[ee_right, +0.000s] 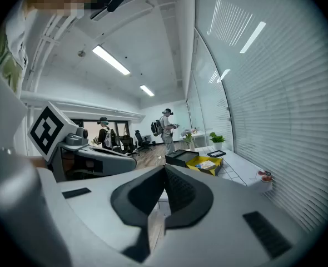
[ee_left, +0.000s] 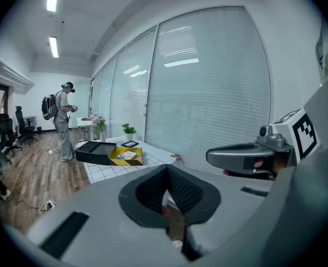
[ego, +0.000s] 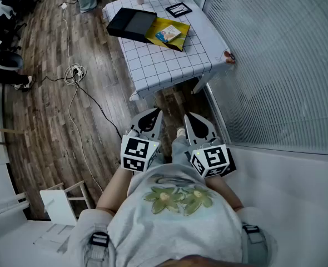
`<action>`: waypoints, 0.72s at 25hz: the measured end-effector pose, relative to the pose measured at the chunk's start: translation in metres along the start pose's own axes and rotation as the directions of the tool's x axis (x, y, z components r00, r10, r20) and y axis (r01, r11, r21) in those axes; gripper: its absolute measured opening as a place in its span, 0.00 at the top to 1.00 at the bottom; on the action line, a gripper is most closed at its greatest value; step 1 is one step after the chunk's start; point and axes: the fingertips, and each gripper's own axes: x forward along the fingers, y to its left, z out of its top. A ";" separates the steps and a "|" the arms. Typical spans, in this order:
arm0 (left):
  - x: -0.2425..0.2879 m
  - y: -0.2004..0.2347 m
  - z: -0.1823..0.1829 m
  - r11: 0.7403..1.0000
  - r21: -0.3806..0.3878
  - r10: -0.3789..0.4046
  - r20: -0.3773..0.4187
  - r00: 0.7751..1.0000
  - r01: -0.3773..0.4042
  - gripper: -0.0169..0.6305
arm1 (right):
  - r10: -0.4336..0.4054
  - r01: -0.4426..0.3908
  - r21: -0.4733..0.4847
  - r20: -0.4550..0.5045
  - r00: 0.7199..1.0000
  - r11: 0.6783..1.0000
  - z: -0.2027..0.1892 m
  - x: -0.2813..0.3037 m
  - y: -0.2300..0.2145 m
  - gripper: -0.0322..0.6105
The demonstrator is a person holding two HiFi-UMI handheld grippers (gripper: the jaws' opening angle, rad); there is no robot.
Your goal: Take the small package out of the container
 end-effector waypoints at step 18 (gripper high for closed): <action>0.086 0.015 0.024 0.999 -0.023 0.046 -0.015 0.999 -0.046 0.97 | 0.040 -0.040 0.027 -0.003 0.999 0.999 0.010 0.047 -0.083 0.94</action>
